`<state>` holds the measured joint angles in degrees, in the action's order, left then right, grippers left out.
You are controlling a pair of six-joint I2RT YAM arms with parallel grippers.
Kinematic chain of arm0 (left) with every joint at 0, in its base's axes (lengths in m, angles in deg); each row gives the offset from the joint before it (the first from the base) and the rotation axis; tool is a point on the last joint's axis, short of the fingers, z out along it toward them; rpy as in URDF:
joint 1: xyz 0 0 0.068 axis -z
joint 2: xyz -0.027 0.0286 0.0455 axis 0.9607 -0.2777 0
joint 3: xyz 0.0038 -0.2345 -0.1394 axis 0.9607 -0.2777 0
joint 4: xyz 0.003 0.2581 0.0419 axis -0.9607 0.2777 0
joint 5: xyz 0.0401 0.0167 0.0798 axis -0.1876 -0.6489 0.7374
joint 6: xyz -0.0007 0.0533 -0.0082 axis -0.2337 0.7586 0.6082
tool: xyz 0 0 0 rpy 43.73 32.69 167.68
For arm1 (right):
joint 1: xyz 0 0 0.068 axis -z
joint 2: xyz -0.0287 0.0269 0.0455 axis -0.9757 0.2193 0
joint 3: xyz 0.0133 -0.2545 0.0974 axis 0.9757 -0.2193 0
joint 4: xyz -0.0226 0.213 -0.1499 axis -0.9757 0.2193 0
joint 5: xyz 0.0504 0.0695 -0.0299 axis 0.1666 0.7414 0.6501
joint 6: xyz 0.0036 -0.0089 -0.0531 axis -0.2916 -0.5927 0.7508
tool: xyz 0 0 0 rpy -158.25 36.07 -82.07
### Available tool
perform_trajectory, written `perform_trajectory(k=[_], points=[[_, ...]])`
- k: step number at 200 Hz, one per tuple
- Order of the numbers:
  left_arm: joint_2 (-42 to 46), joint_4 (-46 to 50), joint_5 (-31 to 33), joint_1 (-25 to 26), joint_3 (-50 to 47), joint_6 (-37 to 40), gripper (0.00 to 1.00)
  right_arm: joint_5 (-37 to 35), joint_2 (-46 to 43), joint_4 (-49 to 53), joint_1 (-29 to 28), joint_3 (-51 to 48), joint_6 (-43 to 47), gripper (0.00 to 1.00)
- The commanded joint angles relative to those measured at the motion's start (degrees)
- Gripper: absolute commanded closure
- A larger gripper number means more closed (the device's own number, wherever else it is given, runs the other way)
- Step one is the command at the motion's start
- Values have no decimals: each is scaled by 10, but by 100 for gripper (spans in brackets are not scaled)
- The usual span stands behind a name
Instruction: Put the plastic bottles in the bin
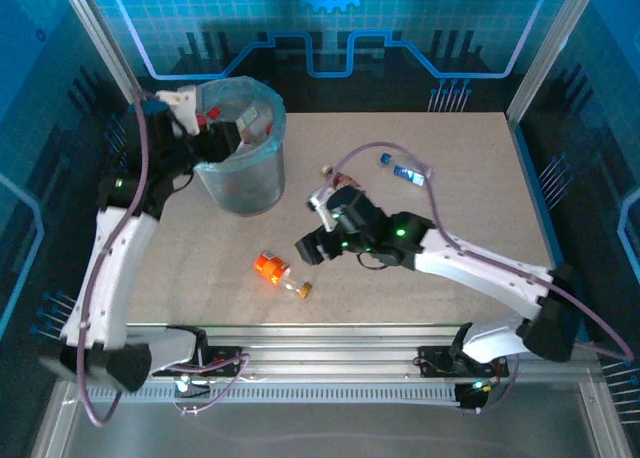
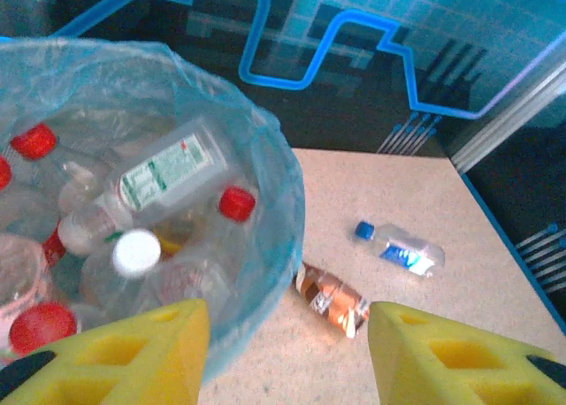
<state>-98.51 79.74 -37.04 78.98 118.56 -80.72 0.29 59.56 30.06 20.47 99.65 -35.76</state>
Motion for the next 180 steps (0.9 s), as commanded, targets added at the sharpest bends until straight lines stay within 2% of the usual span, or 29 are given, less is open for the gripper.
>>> perform_trajectory(k=[1, 54, 90, 119, 139, 159, 180], points=[[69, -42, -34, 3, -79, 38, 47, -18, 67, 51, -35, 47, 44, 11], [162, -9, -6, 2, -212, 8, 38, -88, 262, 122, -86, 167, 61, 10], [174, -3, 16, 2, -253, -5, 35, -63, 350, 154, -90, 210, 28, 12], [169, -4, 28, 2, -253, -3, 30, -35, 386, 168, -90, 216, 1, 16], [160, -6, 27, 2, -245, -3, 29, -25, 395, 170, -90, 210, -9, 24], [150, -5, 26, 1, -234, -3, 29, -28, 379, 160, -90, 194, -12, 36], [142, -5, 25, 2, -218, -3, 28, -47, 346, 149, -89, 175, -12, 42]])
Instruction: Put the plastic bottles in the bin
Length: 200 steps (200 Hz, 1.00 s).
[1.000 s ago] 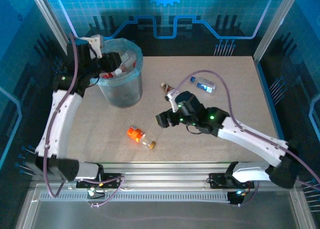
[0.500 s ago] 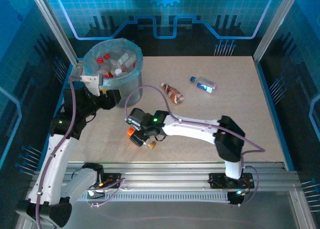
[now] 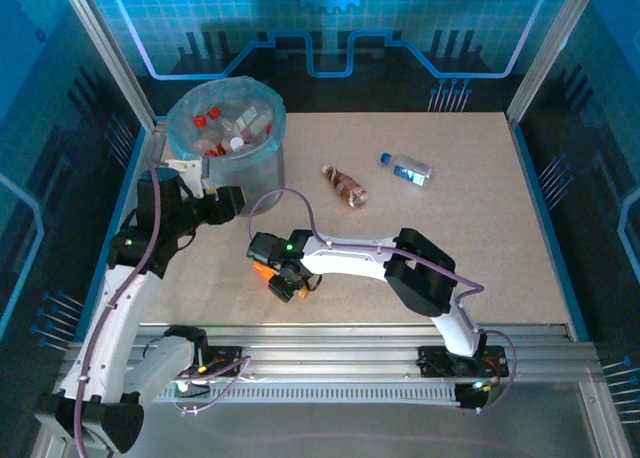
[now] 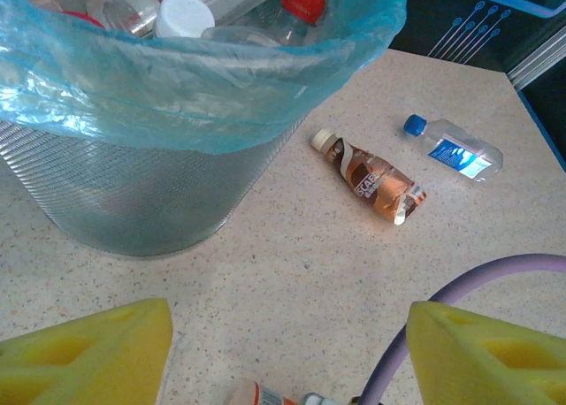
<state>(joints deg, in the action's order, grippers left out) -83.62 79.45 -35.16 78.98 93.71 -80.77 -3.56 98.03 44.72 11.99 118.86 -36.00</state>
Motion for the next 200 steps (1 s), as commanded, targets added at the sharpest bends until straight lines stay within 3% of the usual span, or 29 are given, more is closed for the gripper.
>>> perform_trajectory(k=[1, 30, 71, 100, 116, 146, 171, 200], points=[[-8, -2, 6, 2, 32, -2, 28, -10, -41, 2, -5, -18, -10, 42], [-16, -8, -3, 2, 75, -26, 25, -44, -106, -21, 5, -56, -14, 46], [-17, -78, -85, 2, 126, -86, 21, -77, -241, -92, 24, -151, -7, 49], [-20, -141, -147, 15, 133, -113, 12, -85, -364, -165, 36, -221, 28, 49], [-28, -165, -175, 54, 142, -99, 1, -27, -434, -210, 63, -259, 38, 48], [-57, -179, -209, 164, 171, -42, 1, 112, -559, -303, 128, -323, 44, 48], [-78, -228, -257, 214, 163, -29, 1, 158, -617, -312, 160, -330, 65, 48], [-114, -224, -267, 267, 184, 2, 1, 207, -660, -304, 175, -320, 91, 49]])
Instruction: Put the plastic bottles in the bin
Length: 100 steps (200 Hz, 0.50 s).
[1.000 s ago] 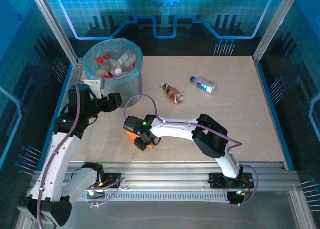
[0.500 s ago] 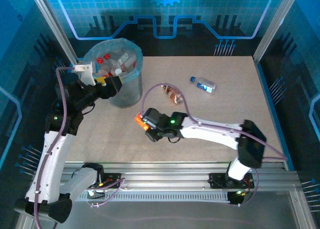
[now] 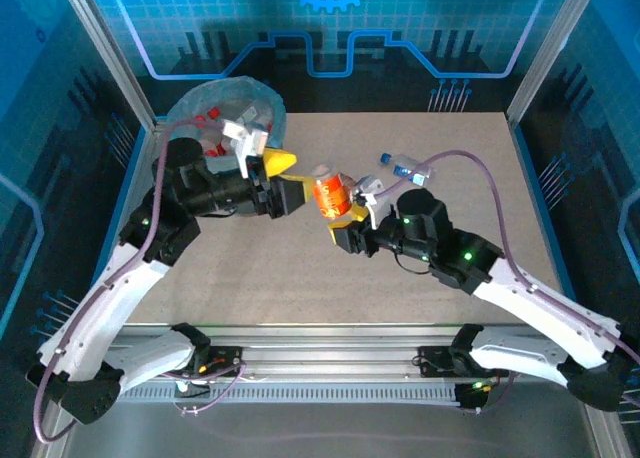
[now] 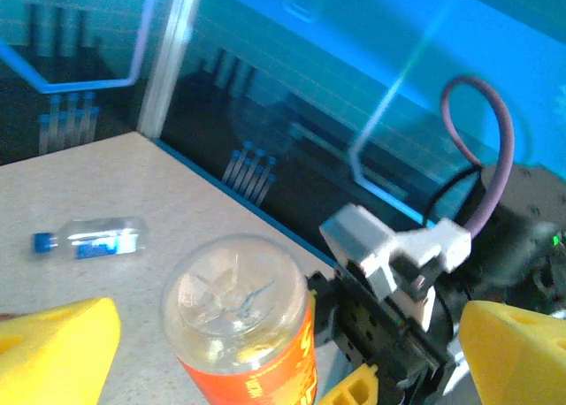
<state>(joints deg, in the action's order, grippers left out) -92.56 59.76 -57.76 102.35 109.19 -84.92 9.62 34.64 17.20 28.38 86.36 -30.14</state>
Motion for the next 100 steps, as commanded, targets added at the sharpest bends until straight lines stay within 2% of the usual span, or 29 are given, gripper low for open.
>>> perform_trajectory(k=[1, 25, 47, 58, 87, 100], points=[[-26, -27, -41, 35, 30, 44, 1, 78, -28, -29, 11, 5, 33, 49], [-55, -33, -49, 56, 45, 60, 1, 127, -50, -37, 14, 10, 43, 48], [-71, -64, -80, 60, 52, 56, 4, 130, -53, -30, 14, 14, 44, 47], [-77, -81, -101, 61, 55, 51, 10, 125, -56, -26, 14, 12, 44, 47], [-86, -92, -116, 62, 66, 40, 38, 116, -61, -21, 15, 4, 43, 47], [-86, -89, -115, 62, 66, 42, 47, 116, -63, -26, 15, -2, 39, 45]])
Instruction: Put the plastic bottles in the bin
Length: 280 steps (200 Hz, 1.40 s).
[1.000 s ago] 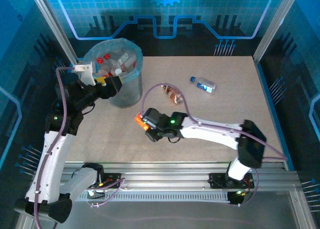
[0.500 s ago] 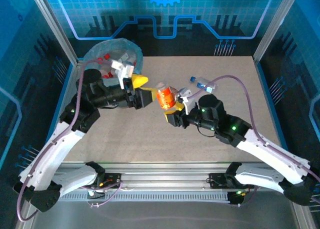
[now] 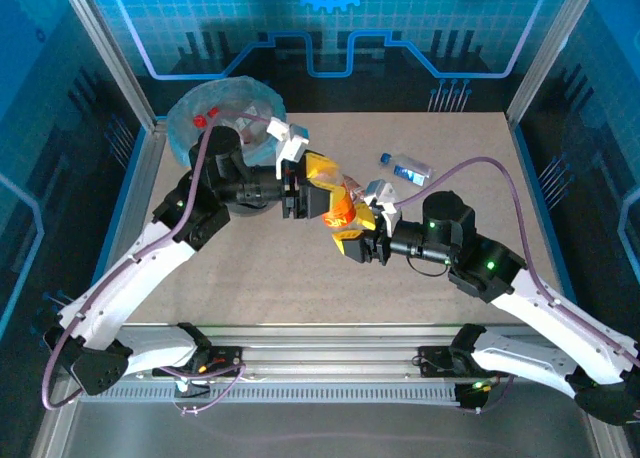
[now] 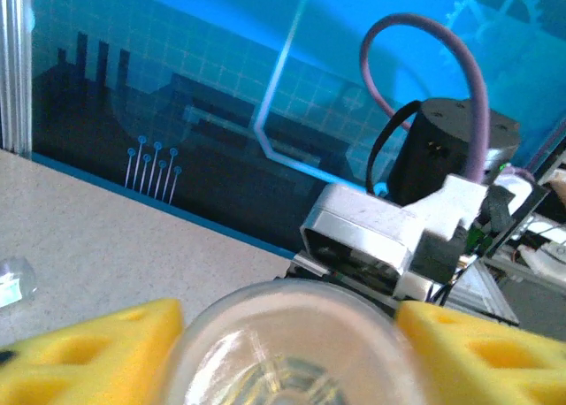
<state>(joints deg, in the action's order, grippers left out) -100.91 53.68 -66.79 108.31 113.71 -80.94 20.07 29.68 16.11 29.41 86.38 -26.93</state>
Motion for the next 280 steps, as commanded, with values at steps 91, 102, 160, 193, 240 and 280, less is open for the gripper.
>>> perform_trajectory(k=[91, 102, 160, 193, 240, 280], points=[[26, -30, 99, 2, 27, 9, 72, -67, -5, -25, 6, -1, -17, 10], [31, -28, 137, 2, 31, 9, 74, -102, -11, -15, 6, -2, -24, 6], [44, 24, 398, -24, 80, 46, 98, -188, -72, 34, 10, -15, -14, 3], [32, 76, 488, -116, 133, 2, 98, -199, -89, 51, 15, -13, -20, 3], [-13, 100, 488, -285, 171, -81, 100, -201, -95, 49, 15, -16, -35, 4], [-73, 127, 472, -345, 178, -128, 100, -198, -88, 58, 14, -10, -36, 5]])
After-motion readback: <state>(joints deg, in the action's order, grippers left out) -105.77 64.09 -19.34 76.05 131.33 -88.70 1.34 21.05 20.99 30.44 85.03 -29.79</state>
